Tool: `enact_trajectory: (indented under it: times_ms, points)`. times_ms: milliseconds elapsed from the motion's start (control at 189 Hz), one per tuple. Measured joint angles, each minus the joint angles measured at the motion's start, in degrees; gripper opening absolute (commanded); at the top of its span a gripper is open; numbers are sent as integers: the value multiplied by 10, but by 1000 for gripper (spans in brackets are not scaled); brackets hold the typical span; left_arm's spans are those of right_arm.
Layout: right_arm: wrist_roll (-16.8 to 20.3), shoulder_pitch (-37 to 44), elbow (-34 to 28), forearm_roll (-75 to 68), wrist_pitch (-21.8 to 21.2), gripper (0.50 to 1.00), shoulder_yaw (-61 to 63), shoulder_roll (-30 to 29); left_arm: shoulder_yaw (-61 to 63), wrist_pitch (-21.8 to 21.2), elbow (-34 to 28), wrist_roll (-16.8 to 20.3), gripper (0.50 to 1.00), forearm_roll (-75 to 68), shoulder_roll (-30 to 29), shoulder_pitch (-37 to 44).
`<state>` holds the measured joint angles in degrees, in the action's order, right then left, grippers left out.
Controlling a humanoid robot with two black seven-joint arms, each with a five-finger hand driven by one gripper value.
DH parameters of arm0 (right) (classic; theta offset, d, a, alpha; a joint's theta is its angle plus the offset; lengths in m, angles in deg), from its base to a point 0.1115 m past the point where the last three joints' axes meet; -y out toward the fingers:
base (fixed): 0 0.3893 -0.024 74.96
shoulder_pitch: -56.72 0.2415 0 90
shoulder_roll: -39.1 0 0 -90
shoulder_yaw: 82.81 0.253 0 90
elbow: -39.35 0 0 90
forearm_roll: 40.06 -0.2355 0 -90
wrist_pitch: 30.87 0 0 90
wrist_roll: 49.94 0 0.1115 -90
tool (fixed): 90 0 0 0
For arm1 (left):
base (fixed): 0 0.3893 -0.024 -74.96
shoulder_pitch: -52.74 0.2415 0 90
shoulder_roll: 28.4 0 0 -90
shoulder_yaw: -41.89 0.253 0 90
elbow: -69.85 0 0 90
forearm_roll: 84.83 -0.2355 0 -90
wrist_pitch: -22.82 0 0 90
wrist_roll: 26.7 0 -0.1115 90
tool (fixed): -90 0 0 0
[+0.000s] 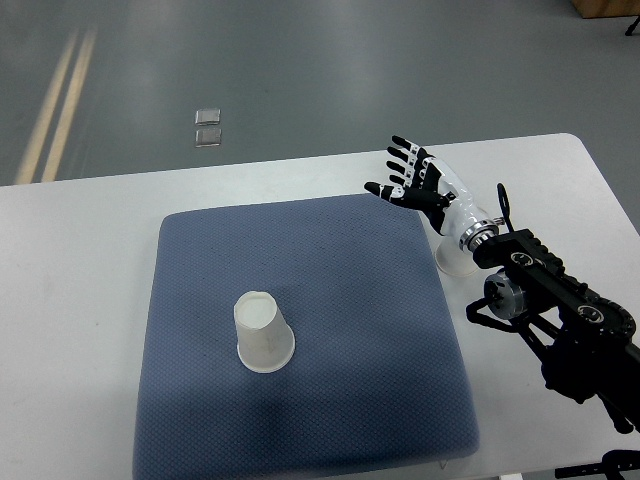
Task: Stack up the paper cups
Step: 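Move the right hand toward the white paper cup beside the pad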
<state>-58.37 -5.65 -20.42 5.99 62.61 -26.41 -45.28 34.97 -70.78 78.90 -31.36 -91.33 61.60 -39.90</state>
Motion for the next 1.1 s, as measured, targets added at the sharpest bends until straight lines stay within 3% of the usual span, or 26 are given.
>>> enact_trajectory:
  times_ms: [1102]
  points:
    - [-36,0,2,-1,-7,940,5,21,1,-1,-7,0,1000,0,0,0]
